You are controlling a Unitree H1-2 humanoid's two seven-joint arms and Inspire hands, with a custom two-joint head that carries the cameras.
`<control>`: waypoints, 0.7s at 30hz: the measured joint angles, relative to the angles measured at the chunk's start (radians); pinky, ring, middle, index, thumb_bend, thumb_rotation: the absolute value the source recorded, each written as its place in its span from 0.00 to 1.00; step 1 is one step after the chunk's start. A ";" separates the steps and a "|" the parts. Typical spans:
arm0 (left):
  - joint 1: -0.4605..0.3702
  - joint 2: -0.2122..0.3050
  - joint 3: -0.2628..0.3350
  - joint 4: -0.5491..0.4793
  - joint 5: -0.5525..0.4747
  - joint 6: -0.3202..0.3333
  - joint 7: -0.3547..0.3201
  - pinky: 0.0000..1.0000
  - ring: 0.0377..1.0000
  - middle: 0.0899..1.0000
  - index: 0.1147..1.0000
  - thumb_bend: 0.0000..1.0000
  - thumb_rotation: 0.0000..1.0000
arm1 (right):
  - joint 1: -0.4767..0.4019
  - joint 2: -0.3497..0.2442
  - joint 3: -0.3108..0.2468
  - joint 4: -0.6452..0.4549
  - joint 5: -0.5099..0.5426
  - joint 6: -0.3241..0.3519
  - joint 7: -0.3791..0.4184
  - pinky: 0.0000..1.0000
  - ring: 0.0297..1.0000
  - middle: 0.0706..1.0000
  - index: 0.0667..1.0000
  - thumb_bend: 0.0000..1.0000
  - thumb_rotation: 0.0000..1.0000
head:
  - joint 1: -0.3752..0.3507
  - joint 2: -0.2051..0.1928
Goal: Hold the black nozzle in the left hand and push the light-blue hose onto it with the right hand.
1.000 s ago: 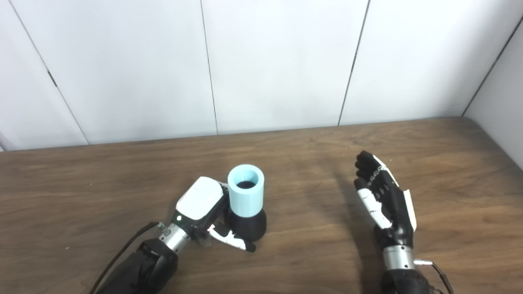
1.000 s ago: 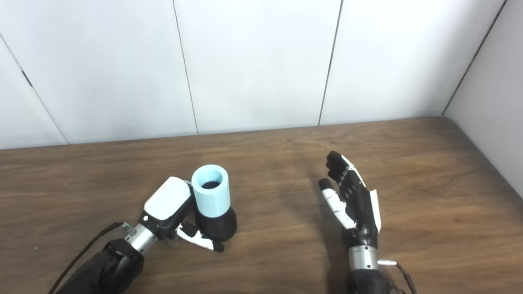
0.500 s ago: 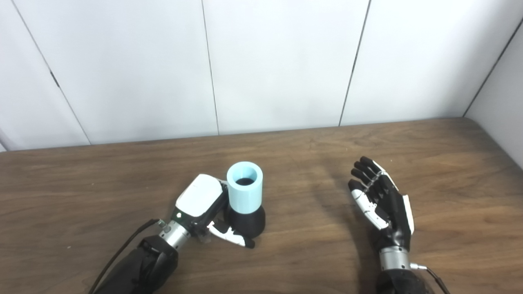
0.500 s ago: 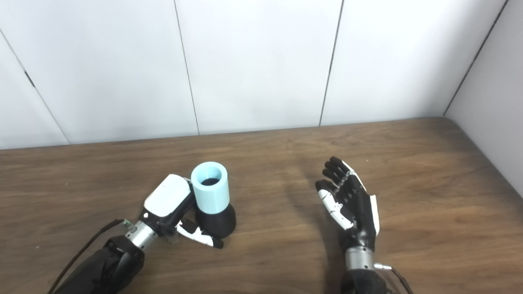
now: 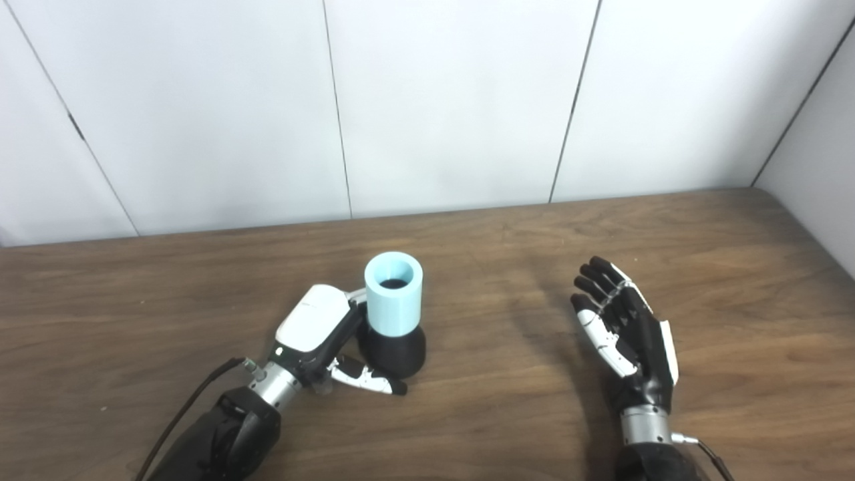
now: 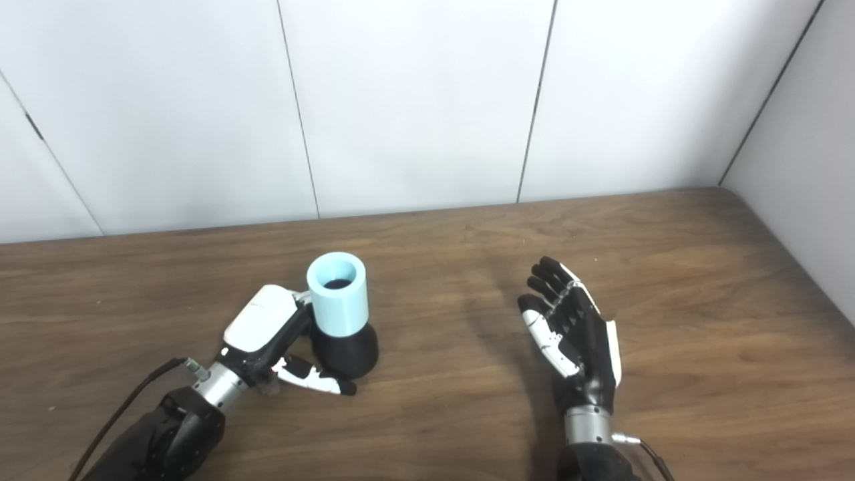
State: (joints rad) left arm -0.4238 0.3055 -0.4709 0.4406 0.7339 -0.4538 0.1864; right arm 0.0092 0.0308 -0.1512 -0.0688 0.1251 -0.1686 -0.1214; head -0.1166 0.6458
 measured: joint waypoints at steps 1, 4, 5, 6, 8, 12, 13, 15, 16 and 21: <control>0.000 0.000 0.000 0.000 -0.002 0.000 -0.001 0.66 0.74 0.73 0.71 1.00 0.18 | 0.000 0.000 0.000 0.000 0.001 0.000 0.000 0.72 0.77 0.76 0.73 0.25 0.24 | 0.000 0.000; 0.000 0.000 0.000 -0.001 -0.006 0.000 -0.003 0.65 0.74 0.73 0.72 1.00 0.18 | 0.000 0.000 0.000 0.000 0.004 0.000 0.000 0.72 0.76 0.76 0.73 0.25 0.24 | 0.000 -0.003; 0.000 0.000 0.000 -0.001 -0.006 0.000 -0.003 0.65 0.74 0.73 0.71 1.00 0.18 | 0.000 0.000 0.000 0.000 0.003 0.000 0.000 0.72 0.76 0.76 0.73 0.25 0.25 | 0.000 -0.003; 0.000 0.001 0.000 -0.001 -0.006 0.000 -0.003 0.65 0.74 0.73 0.71 1.00 0.18 | 0.000 0.000 0.000 0.000 0.003 0.000 0.000 0.72 0.77 0.76 0.73 0.25 0.25 | 0.000 -0.003; 0.000 0.001 0.000 -0.001 -0.007 0.001 -0.005 0.65 0.74 0.73 0.71 1.00 0.18 | 0.000 0.000 0.000 0.000 0.003 0.000 0.000 0.72 0.77 0.76 0.74 0.25 0.25 | 0.000 -0.005; 0.000 0.001 0.000 -0.002 -0.011 0.003 -0.008 0.66 0.74 0.73 0.72 1.00 0.18 | 0.000 -0.001 0.000 0.001 0.003 0.000 0.000 0.71 0.77 0.77 0.74 0.26 0.26 | 0.002 -0.006; 0.000 0.001 0.000 -0.002 -0.014 0.003 -0.010 0.66 0.74 0.73 0.73 1.00 0.18 | 0.000 -0.001 0.000 0.001 0.003 0.000 0.000 0.71 0.77 0.77 0.74 0.26 0.26 | 0.002 -0.006; 0.000 0.001 0.001 -0.002 -0.019 0.004 -0.013 0.66 0.75 0.74 0.73 1.00 0.19 | 0.000 -0.001 0.000 0.001 0.001 -0.001 0.000 0.71 0.77 0.77 0.74 0.26 0.26 | 0.003 -0.008; 0.000 0.001 0.001 -0.002 -0.023 0.005 -0.015 0.66 0.75 0.74 0.74 1.00 0.19 | 0.000 -0.001 0.001 0.001 0.001 -0.001 0.000 0.72 0.77 0.77 0.74 0.25 0.26 | 0.003 -0.008; 0.020 0.000 0.016 -0.037 -0.044 0.043 -0.033 0.72 0.83 0.82 0.81 1.00 0.26 | -0.001 -0.002 0.001 0.001 0.001 -0.001 0.000 0.71 0.77 0.76 0.74 0.25 0.25 | 0.003 -0.008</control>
State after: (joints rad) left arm -0.4033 0.3052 -0.4545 0.4035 0.6903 -0.4110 0.1531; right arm 0.0084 0.0293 -0.1504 -0.0674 0.1265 -0.1696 -0.1210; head -0.1135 0.6381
